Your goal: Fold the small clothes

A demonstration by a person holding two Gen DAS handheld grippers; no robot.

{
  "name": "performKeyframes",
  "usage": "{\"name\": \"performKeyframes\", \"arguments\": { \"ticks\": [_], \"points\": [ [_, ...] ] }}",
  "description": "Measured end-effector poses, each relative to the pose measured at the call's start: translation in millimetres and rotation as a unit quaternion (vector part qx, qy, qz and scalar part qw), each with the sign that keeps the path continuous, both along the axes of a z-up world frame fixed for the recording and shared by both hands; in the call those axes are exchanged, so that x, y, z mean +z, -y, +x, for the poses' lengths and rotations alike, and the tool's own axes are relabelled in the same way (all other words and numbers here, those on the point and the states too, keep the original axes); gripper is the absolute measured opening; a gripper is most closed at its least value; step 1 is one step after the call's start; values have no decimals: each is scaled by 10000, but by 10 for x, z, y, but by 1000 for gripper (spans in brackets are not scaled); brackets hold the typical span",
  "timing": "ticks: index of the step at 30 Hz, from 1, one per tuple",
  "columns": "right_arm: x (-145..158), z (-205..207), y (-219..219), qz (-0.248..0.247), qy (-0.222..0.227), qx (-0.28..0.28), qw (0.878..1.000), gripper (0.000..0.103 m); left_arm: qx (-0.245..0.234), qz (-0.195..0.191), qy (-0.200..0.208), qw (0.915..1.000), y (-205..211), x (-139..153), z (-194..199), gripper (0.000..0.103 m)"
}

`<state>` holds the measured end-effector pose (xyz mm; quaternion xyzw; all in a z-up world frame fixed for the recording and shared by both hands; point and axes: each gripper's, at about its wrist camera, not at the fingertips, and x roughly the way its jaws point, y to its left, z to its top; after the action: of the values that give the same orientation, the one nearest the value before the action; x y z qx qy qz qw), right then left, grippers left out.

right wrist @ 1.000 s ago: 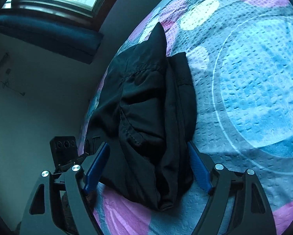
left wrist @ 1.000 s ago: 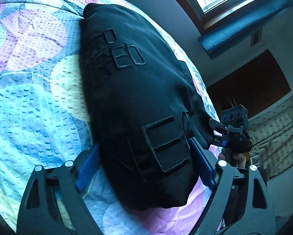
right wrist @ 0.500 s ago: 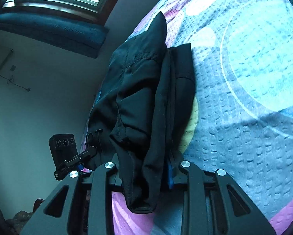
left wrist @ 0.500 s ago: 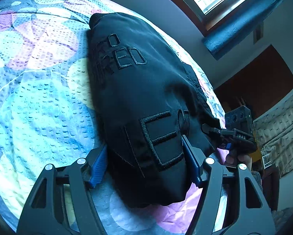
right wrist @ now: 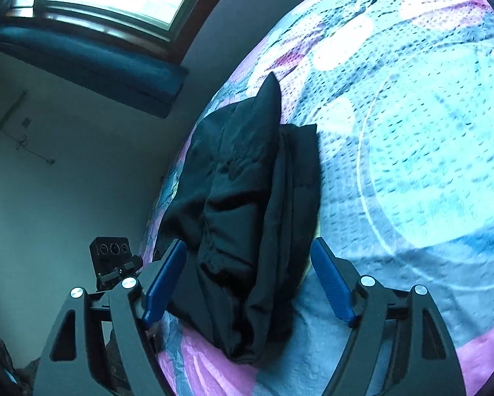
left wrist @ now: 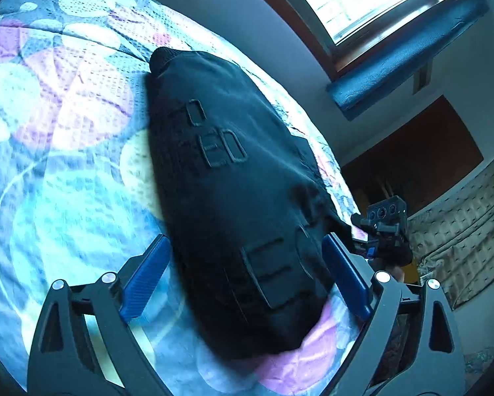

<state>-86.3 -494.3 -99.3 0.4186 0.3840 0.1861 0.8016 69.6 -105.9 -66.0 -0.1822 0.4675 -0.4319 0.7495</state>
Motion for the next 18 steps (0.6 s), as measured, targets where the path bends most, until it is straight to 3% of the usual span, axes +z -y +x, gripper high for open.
{"name": "performKeyframes", "arguments": {
  "ticks": [6,9,14,18],
  "points": [
    [-68,450,-7,-133,-75,146,9998,82,-95,28,-288,9995,146,-220,354,92],
    [-64,523,-62,-233,-32,247,9994,81,-86,114,-134,9998,150,-238,339,80],
    [-92,472,-127,-621,-72,234,9978,57,-64,185,28,9998,112,-277,278,74],
    [-113,422,-87,-540,25,175,9984,55,-57,146,71,9999,118,-284,256,74]
  ]
}}
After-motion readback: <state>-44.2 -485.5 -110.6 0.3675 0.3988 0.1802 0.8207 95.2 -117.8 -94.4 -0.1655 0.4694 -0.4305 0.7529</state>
